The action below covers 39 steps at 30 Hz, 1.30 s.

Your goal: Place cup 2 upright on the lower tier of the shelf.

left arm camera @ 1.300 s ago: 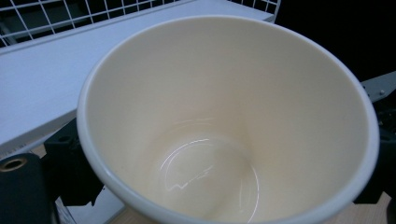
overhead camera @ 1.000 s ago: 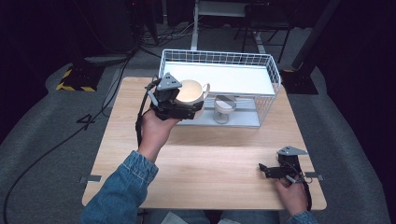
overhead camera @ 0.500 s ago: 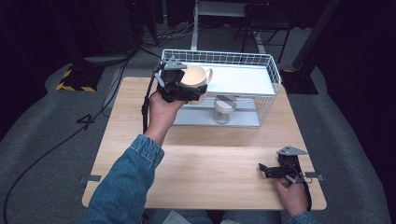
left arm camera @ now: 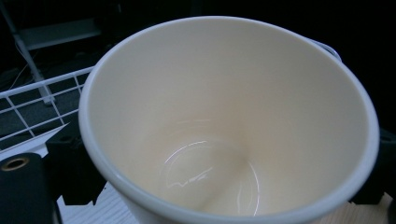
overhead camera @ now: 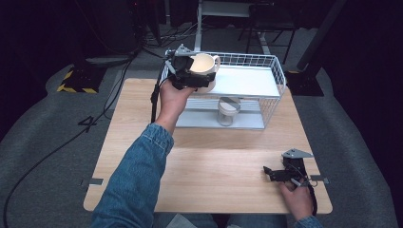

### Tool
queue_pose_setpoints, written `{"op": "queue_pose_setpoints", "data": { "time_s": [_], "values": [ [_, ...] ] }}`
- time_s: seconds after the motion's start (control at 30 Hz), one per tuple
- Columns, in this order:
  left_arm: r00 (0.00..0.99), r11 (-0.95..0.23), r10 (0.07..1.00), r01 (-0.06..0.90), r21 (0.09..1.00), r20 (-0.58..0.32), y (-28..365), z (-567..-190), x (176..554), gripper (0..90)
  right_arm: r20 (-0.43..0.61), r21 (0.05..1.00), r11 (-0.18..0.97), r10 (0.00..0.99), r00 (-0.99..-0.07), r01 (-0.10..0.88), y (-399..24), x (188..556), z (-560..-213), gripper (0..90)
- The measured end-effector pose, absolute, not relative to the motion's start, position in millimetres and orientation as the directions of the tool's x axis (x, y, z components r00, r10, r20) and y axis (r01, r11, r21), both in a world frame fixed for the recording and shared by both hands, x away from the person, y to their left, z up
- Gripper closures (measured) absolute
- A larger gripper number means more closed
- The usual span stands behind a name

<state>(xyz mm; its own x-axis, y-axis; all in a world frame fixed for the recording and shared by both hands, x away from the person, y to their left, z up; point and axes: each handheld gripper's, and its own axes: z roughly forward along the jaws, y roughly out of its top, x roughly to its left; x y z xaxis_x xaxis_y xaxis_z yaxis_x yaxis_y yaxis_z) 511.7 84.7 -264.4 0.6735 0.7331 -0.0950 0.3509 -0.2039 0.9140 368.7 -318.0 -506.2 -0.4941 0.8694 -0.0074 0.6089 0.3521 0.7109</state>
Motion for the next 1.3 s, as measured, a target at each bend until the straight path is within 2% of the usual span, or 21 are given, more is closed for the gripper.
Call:
{"op": "queue_pose_setpoints", "data": {
  "time_s": [0.37,0.57,1.3],
  "values": [
    [0.675,-0.225,0.732,0.374,0.9,-0.097,67.9,-269.8,535.2,9.4,-0.008,0.712,0.35,0.87,-0.492,0.608,-317.7,368.6,-506.2,0.1],
    [0.665,-0.3,0.746,0.393,0.869,-0.044,50.5,-271.9,541.9,9.4,-0.01,0.712,0.353,0.869,-0.494,0.607,-318.0,368.6,-506.3,0.1],
    [0.629,-0.311,0.777,0.413,0.856,-0.021,39.0,-281.9,560.9,9.4,-0.009,0.712,0.351,0.871,-0.491,0.608,-317.9,368.4,-506.2,0.2]
  ]
}}
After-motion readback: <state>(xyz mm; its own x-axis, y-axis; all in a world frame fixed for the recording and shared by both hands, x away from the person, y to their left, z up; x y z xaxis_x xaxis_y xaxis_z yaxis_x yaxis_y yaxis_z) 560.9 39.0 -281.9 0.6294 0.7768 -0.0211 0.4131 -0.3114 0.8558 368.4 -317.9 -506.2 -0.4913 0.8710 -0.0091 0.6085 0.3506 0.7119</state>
